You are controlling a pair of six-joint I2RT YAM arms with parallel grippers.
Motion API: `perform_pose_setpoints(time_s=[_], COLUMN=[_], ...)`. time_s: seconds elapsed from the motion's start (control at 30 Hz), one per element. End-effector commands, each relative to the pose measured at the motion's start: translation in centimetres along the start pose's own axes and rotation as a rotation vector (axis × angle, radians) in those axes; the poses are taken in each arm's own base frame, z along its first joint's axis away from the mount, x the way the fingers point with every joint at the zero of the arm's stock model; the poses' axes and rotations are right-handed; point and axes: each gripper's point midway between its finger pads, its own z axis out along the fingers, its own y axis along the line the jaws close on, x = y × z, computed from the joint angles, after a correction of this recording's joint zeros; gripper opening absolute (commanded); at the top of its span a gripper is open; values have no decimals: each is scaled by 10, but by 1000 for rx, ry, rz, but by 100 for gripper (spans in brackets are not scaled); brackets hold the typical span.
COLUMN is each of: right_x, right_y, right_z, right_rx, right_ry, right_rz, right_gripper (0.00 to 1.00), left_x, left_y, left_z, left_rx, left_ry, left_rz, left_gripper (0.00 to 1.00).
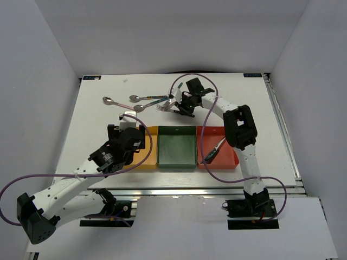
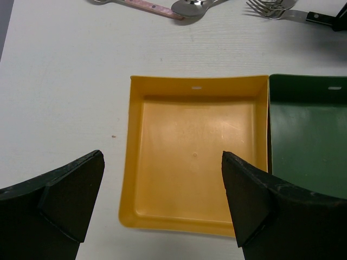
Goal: Sort the eating utensils into containers
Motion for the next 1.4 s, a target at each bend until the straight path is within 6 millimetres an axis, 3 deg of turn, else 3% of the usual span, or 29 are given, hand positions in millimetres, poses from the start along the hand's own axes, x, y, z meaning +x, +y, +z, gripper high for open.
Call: perform_pose_setpoints(time_s=[0.0, 0.13, 0.33, 0.5, 0.57, 0.63, 0.7, 0.73, 0.77, 0.83, 0.87, 0.93, 1.1, 1.37], right_x=[-35, -59, -126, -168, -177, -177, -181, -169, -174, -166, -172, -166, -162, -158], right_y=[-3, -2, -9, 11, 26, 45, 85, 101, 129, 159, 185, 206, 227, 236], right_z=[-18, -32, -94, -132, -133, -132, -120, -114, -105, -90, -81, -66, -41, -21], right_rx=[50, 103, 238, 271, 302, 314, 271, 289, 286, 276, 233, 226, 197, 199], right_ry=[-50, -91, -250, -331, -320, -298, -302, -292, -293, -285, -288, -263, -199, -161], right_rz=[-89, -115, -89, -16, 124, 275, 473, 532, 546, 609, 581, 580, 572, 631], right_gripper=[0, 0, 0, 0, 0, 0, 0, 0, 0, 0, 0, 0, 0, 0], left_x=[-3, -4, -4, -13, -18, -26, -34, -38, -42, -45, -47, -47, -47, -46], left_y=[2, 4, 6, 19, 30, 50, 71, 84, 94, 107, 112, 112, 109, 106], left_z=[-1, -2, -3, -8, -12, -19, -31, -36, -43, -50, -55, -57, -56, -54], left_rx=[-4, -13, -24, -73, -113, -198, -265, -324, -344, -384, -379, -364, -344, -333], left_ry=[-7, -12, -15, -47, -74, -119, -160, -196, -220, -250, -265, -273, -271, -259], left_rz=[-4, -10, -17, -62, -94, -143, -189, -229, -261, -294, -321, -337, -339, -326], left_gripper=[98, 98, 98, 98, 98, 98, 98, 98, 98, 98, 98, 98, 98, 98])
